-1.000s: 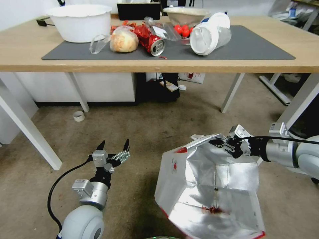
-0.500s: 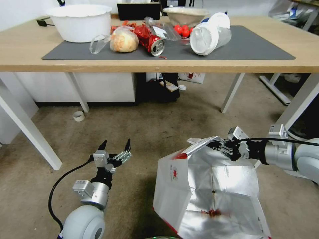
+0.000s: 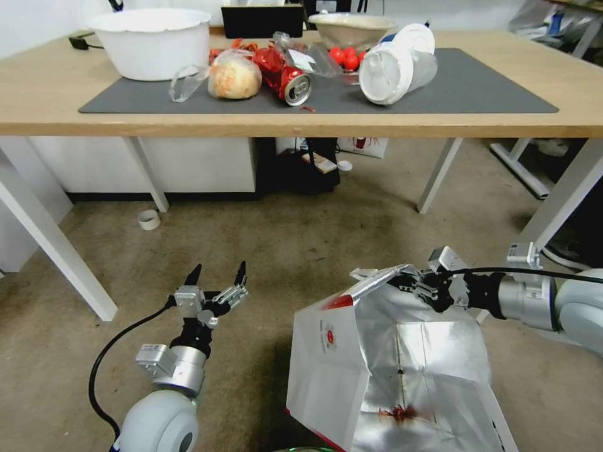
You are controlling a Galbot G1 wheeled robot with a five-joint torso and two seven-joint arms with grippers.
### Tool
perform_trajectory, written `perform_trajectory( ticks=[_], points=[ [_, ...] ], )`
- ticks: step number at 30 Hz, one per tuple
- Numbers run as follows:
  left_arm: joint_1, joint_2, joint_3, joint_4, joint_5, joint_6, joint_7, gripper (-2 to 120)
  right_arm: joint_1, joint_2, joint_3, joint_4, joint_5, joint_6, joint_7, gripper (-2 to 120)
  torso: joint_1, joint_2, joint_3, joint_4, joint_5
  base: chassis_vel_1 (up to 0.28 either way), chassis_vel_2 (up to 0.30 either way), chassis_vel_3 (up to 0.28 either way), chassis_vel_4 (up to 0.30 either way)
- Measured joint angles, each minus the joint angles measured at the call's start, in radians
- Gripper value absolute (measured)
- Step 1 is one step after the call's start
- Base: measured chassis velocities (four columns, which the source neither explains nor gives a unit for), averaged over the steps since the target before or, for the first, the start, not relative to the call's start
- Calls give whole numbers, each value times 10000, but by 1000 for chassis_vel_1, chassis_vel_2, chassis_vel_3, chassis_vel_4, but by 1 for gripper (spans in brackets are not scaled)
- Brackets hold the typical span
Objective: Pick up the food delivery bag from the floor and place it on the table.
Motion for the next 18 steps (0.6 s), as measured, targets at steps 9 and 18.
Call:
perform_trajectory(
  ticks=[9, 18],
  points=[
    [51, -78, 6, -69, -23, 42, 114, 100, -3, -49, -15, 5, -17, 60, -71, 0, 0, 328, 325, 0, 0, 0, 0, 0, 0],
    [169, -97, -35, -218, -17, 87, 250, 100, 13, -66, -15, 24, -23, 106, -107, 0, 48, 719, 673, 0, -1, 0, 0, 0, 0]
  ],
)
